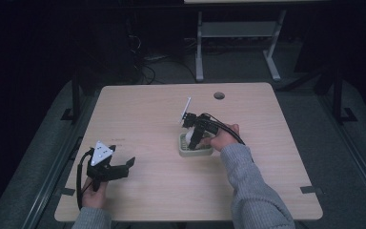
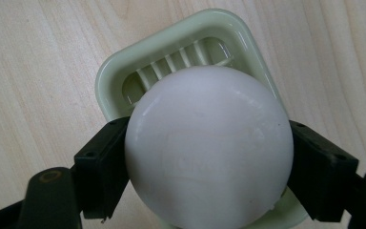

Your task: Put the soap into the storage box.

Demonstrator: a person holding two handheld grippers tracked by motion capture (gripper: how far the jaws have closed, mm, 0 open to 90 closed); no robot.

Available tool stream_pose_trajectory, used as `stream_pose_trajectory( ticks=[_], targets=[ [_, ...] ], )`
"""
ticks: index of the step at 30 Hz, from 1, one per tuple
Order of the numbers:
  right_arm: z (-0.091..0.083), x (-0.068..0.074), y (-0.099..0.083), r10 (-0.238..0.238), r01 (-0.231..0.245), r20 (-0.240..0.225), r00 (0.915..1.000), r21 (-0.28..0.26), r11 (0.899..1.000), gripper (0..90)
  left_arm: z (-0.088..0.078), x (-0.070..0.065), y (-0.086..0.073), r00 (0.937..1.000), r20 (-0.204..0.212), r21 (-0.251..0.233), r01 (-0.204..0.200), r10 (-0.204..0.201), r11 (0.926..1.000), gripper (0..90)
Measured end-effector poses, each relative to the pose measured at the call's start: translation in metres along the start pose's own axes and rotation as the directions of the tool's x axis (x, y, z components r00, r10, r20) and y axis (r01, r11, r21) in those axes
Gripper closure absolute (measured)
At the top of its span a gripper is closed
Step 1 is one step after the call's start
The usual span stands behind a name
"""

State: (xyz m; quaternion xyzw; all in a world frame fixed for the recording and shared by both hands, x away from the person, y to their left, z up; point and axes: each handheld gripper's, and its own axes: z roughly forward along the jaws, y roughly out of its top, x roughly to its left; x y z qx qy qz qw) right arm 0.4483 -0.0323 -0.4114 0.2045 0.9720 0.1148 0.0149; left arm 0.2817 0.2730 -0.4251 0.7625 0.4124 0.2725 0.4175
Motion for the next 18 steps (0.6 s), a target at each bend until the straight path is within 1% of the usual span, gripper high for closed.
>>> stream_pose_trajectory(
  ticks=[7,9,18],
  targets=[
    [0.001,0.0006,0.0009,0.007,-0.007,0.001,1.0,0.004,1.0,21.9,-0.0002,-0.0001,0.0002,1.0,0.001,0.003,-0.002,0.002,1.0,15.3],
    [0.0011,0.0006,0.0009,0.007,-0.007,0.007,0.9999,0.004,1.0,21.9,-0.0001,-0.0001,0.0003,1.0,0.0,0.003,-0.004,0.004,1.0,15.2],
    [0.0025,-0.0008,0.0006,0.013,-0.013,-0.003,0.9999,0.011,1.0,21.8,0.0,-0.0003,0.0004,1.0,0.001,0.003,-0.003,0.003,1.0,15.2]
  ],
)
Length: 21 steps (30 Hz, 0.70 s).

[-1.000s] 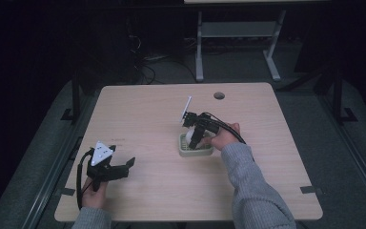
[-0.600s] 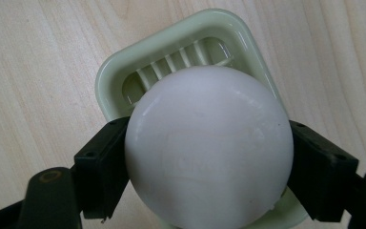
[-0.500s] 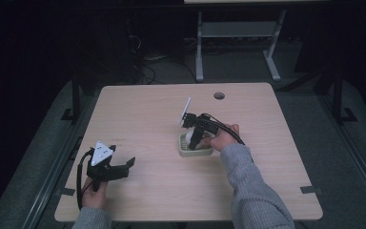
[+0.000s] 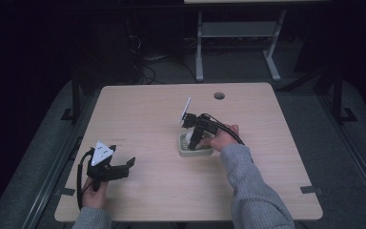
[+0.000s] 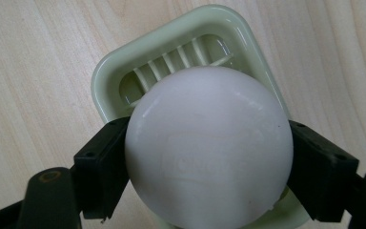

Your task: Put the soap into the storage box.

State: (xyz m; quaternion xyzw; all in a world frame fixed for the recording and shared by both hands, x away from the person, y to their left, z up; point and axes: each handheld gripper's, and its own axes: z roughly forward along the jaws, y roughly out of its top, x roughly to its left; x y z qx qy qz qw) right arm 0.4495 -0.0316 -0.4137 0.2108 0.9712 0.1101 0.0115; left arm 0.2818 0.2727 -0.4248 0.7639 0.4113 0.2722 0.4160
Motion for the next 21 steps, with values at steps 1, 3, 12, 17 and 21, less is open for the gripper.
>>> stream_pose_trajectory(
  ticks=[1,3,12,17,21],
  targets=[
    [0.0,0.0,0.0,0.002,-0.002,0.0,1.0,0.0,1.0,21.8,0.0,0.0,0.0,1.0,0.001,-0.001,0.001,-0.001,1.0,15.2],
    [0.0,0.0,0.0,0.004,-0.004,-0.002,1.0,0.002,1.0,21.8,0.0,-0.001,0.0,1.0,-0.001,-0.001,0.002,-0.002,1.0,15.2],
    [-0.007,0.0,-0.002,0.011,-0.011,-0.01,0.9999,-0.022,1.0,21.5,0.0,-0.001,0.0,1.0,-0.005,-0.005,0.003,-0.003,1.0,15.2],
    [-0.011,0.0,-0.005,0.027,-0.027,-0.009,0.9996,-0.025,0.999,18.9,0.0,-0.001,0.001,1.0,-0.002,-0.005,0.005,-0.005,1.0,15.2],
    [-0.014,0.0,-0.006,0.035,-0.035,-0.007,0.9994,-0.032,0.999,18.2,-0.001,-0.001,0.0,1.0,-0.003,-0.004,0.001,-0.001,1.0,15.2]
  ],
)
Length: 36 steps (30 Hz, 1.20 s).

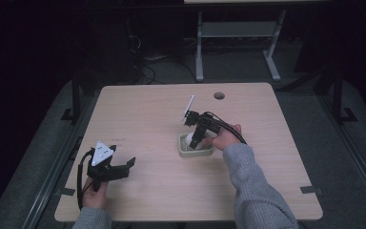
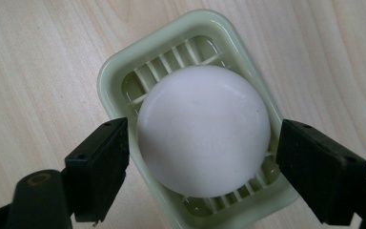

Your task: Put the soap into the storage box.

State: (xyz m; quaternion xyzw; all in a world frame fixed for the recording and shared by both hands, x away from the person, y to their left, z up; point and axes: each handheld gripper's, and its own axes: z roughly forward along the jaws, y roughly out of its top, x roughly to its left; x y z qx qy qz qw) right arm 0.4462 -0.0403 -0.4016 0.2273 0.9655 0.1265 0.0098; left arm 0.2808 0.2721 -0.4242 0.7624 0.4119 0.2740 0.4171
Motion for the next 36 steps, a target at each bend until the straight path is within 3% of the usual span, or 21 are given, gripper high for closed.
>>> stream_pose_trajectory(
  ticks=[18,36],
  targets=[
    [-0.022,0.0,-0.013,0.013,-0.013,-0.004,0.9999,-0.048,0.999,18.9,-0.001,0.0,0.0,1.0,-0.002,0.003,-0.003,0.003,1.0,15.2],
    [-0.03,0.002,-0.034,0.038,-0.04,-0.018,0.9991,-0.084,0.996,19.9,-0.002,0.0,0.0,1.0,-0.008,-0.002,0.002,-0.002,1.0,15.2]
  ],
)
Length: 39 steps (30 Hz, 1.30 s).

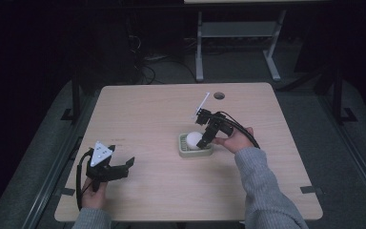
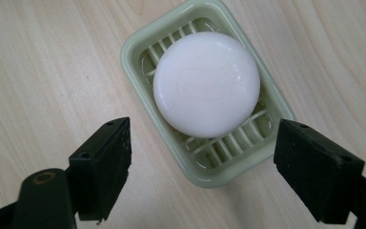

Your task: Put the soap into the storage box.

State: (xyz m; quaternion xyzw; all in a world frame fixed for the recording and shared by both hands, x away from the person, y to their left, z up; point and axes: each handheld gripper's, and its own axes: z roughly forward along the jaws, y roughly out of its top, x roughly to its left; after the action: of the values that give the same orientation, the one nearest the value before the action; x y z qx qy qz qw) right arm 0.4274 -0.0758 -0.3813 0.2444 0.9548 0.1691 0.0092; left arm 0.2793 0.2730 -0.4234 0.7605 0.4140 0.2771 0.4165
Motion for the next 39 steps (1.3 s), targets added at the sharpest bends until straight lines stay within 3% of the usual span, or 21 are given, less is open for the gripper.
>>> stream_pose_trajectory(
  ticks=[39],
  targets=[
    [-0.018,0.003,-0.044,0.055,-0.055,0.006,0.9985,-0.04,0.998,20.4,0.0,-0.001,0.0,1.0,-0.001,0.002,-0.007,0.007,1.0,15.3]
  ],
)
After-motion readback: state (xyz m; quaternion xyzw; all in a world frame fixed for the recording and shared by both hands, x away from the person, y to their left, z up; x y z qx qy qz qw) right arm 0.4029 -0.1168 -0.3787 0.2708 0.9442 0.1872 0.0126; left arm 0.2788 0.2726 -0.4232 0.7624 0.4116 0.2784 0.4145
